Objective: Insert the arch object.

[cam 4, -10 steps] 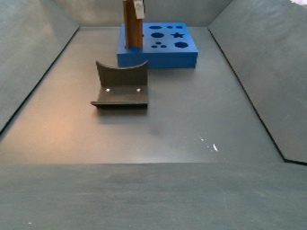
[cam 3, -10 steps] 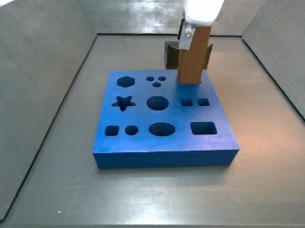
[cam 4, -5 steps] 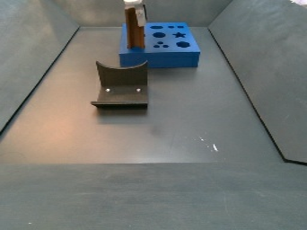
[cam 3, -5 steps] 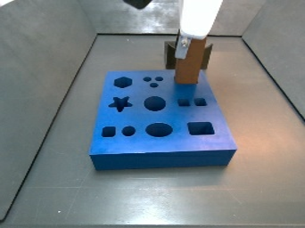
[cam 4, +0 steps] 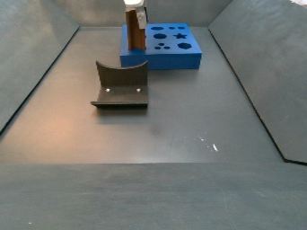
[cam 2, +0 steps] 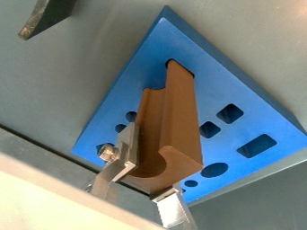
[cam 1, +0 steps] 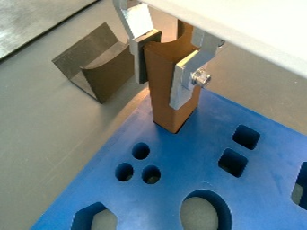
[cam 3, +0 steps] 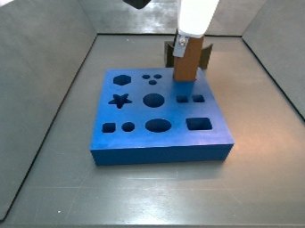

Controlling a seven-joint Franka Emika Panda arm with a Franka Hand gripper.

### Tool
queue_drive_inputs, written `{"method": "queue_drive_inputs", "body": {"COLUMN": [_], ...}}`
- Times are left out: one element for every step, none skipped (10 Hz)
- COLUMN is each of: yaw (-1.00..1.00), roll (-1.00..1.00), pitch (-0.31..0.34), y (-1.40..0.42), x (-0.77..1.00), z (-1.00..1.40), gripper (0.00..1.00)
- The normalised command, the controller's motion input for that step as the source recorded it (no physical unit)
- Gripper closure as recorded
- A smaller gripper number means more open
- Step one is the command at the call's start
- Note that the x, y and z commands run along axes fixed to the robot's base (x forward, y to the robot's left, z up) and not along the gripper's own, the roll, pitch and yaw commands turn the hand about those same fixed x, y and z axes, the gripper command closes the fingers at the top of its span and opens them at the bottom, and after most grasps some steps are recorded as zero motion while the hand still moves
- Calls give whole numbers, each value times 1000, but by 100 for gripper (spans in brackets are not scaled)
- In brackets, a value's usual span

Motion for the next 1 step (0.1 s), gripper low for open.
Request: {"method": "queue_drive_inputs", "body": {"yaw": [0], "roll": [0], "pitch": [0], "y": [0], "x": [0], "z": [0], "gripper": [100]}}
